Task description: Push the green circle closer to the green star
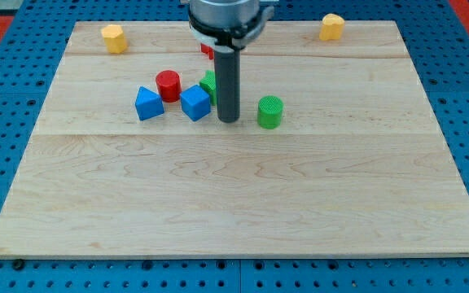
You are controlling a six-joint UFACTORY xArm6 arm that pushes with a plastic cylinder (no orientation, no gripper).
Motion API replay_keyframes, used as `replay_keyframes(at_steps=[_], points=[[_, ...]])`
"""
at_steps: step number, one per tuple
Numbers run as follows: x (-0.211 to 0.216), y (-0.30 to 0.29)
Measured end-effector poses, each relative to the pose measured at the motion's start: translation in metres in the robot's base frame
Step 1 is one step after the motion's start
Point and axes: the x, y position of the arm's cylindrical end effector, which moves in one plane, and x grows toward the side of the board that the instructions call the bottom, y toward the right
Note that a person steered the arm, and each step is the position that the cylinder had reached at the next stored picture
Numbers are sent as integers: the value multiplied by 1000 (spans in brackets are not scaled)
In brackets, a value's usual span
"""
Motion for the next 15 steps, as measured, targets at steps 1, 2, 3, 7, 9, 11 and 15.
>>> replay_keyframes(at_steps=[1, 2, 3, 7, 9, 11, 15], points=[[10, 54], [-28, 51], [-57, 41], [-111, 108], [-167, -21], [-172, -72], [-155, -57]])
